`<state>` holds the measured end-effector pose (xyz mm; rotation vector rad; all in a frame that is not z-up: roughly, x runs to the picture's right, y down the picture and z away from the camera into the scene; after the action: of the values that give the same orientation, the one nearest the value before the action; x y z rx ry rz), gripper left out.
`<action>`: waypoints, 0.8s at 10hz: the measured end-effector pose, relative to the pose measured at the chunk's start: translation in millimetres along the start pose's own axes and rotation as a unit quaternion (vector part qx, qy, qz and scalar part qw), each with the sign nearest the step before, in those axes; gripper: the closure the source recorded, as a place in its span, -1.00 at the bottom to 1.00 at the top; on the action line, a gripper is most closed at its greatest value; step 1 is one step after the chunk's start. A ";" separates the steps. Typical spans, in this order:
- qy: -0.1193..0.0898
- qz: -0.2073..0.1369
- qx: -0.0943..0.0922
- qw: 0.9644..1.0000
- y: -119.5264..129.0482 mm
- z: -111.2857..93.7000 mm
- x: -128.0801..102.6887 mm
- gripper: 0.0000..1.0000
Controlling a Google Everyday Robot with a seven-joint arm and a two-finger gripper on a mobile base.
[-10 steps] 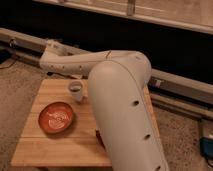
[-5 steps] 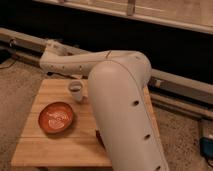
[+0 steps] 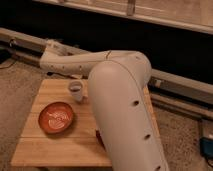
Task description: Stand the bottle upright
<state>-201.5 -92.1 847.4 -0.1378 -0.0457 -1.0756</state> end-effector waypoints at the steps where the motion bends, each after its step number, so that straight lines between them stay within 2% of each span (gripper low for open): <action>1: -0.001 0.001 0.001 1.000 -1.0 -0.5 0.4 -0.60; 2: -0.008 0.000 0.002 1.000 -1.1 -1.1 3.2 -0.60; 4: -0.025 0.007 0.000 1.000 9.3 2.3 24.1 -0.60; 6: -0.040 0.018 -0.008 0.999 39.4 2.2 43.1 -0.60; 8: -0.057 0.033 -0.018 0.998 78.8 -7.7 48.5 -0.60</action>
<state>-109.4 -98.7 837.7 -0.2306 -0.1237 -1.0024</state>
